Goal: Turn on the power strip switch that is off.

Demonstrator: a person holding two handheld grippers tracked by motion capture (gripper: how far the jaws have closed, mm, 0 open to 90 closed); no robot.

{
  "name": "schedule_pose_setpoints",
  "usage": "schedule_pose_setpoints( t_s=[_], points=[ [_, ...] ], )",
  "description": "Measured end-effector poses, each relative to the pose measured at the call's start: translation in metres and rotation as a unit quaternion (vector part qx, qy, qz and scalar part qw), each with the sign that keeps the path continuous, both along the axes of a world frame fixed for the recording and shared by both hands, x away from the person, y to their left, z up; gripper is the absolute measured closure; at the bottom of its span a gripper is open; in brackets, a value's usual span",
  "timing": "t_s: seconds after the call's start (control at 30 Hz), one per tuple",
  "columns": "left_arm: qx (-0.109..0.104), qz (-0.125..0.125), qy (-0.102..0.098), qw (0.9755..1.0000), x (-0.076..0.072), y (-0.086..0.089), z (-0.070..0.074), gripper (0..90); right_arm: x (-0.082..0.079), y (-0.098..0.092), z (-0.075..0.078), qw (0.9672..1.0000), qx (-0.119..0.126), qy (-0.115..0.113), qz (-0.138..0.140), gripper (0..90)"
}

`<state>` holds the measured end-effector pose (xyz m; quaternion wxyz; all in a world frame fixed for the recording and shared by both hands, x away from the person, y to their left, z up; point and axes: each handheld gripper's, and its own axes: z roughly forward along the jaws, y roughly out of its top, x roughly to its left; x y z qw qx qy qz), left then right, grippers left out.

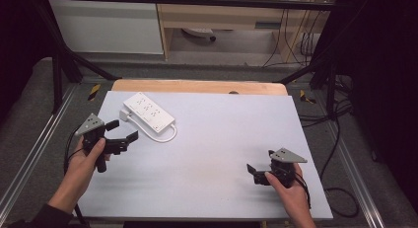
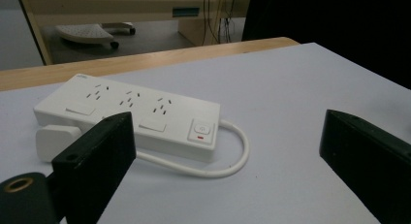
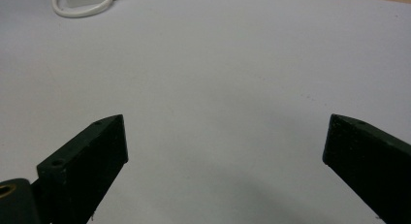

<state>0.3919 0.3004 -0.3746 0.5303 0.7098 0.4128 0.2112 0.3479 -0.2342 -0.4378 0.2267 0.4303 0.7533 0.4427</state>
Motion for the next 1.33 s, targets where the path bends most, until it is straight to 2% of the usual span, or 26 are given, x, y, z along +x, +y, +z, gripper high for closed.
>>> schedule_pose_setpoints(
  t_s=[0.27,0.4,0.77,1.0,1.13,1.17,1.2,1.27,1.33],
  points=[
    [0.0,-0.005,0.006,1.0,-0.02,0.003,-0.01,6.1,0.0,0.0,0.0,1.0,-0.001,0.001,0.0,2.7],
    [0.009,-0.012,0.01,0.9998,-0.028,0.001,-0.015,6.3,0.0,0.0,0.0,1.0,-0.001,0.001,0.0,2.7],
    [0.016,-0.033,0.024,0.999,-0.048,-0.008,-0.032,6.3,0.0,0.0,0.0,1.0,-0.001,0.002,-0.002,2.7],
    [0.046,-0.049,0.052,0.9964,-0.058,-0.02,-0.05,6.6,0.0,0.0,-0.001,1.0,-0.002,0.002,-0.003,2.7],
    [0.07,-0.055,0.076,0.9931,-0.064,-0.024,-0.061,7.2,0.001,-0.001,-0.001,1.0,-0.003,0.003,-0.006,2.7],
    [0.075,-0.055,0.076,0.9927,-0.065,-0.023,-0.063,7.4,0.001,-0.002,-0.002,0.9999,-0.005,0.005,-0.007,2.7],
    [0.078,-0.053,0.072,0.9929,-0.067,-0.022,-0.063,7.5,0.001,-0.002,-0.002,0.9999,-0.007,0.007,-0.01,2.7],
    [0.073,-0.039,0.054,0.9951,-0.068,-0.017,-0.06,7.6,0.002,-0.003,-0.004,0.9997,-0.011,0.015,-0.018,3.0],
    [0.067,-0.028,0.058,0.9957,-0.067,-0.013,-0.06,7.5,0.004,-0.005,-0.009,0.9988,-0.025,0.03,-0.029,3.2]
  ],
)
